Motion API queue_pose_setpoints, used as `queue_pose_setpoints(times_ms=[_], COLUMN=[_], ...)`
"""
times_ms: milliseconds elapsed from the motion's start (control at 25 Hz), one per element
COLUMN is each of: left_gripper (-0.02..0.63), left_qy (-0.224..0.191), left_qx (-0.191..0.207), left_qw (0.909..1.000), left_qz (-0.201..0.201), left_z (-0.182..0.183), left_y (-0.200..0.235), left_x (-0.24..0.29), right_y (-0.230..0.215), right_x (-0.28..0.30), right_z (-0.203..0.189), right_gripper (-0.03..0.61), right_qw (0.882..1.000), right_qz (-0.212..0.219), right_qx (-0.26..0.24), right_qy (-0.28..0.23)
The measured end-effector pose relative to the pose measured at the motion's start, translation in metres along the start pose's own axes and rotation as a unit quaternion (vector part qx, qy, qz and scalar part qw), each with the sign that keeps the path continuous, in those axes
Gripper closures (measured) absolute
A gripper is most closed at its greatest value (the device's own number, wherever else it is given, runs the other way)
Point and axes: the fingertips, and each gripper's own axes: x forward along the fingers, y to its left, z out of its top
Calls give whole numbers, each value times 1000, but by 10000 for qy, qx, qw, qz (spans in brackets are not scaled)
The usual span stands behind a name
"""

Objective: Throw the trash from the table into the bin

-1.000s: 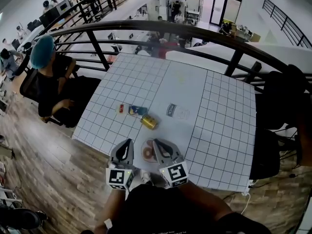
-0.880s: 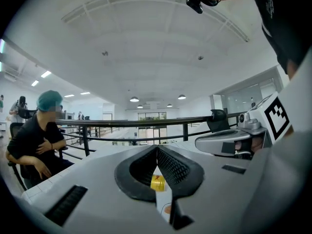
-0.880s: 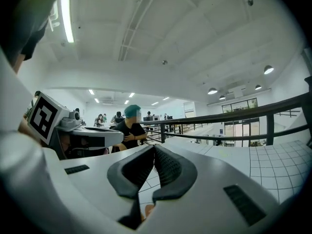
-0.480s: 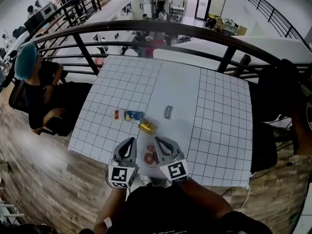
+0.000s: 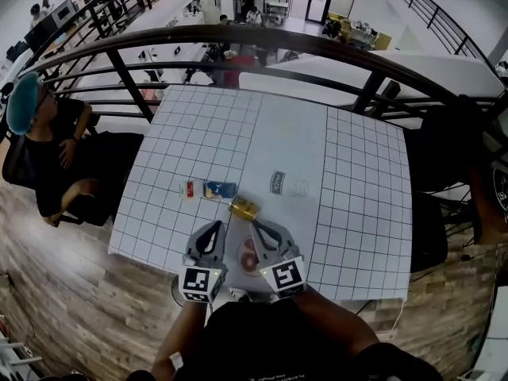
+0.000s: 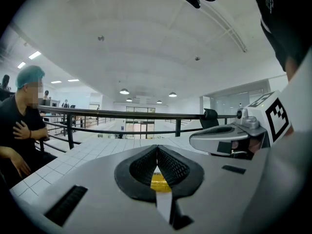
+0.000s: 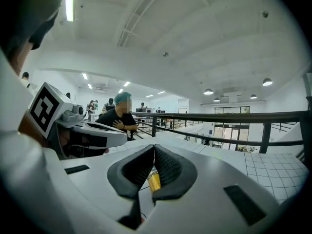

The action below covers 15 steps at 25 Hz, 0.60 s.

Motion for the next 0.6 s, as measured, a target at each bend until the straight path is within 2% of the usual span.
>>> queue_pose_setpoints(times_ms=[120, 400, 440, 480, 520, 600], left_gripper=[591, 592, 591, 592, 592, 591], left_qy=[35, 137, 141, 142, 141, 132], left_qx=[-27, -92, -99, -103, -105, -109], left_qw=[10000, 9997, 9996, 9996, 9996, 9996], left_qz=[-51, -195, -209, -221, -230, -243], left_z=[-4, -15, -16, -17, -18, -19], left_y=[9, 23, 25, 27, 30, 34], left_x=[6, 17, 19, 20, 22, 23], right_y=[3, 11, 12, 13, 14, 14], right_x=[13, 38, 41, 44, 47, 52], right_z=[-9, -50, -54, -57, -61, -69], right_gripper=[554, 551, 535, 457, 423, 402], right_qw=[9998, 9945, 9934, 9921, 9909, 9891], right_qz=[-2, 149, 184, 220, 251, 299], right_qx=[-25, -114, -132, -147, -165, -188], right_qy=[190, 1029, 1127, 1226, 1310, 1428])
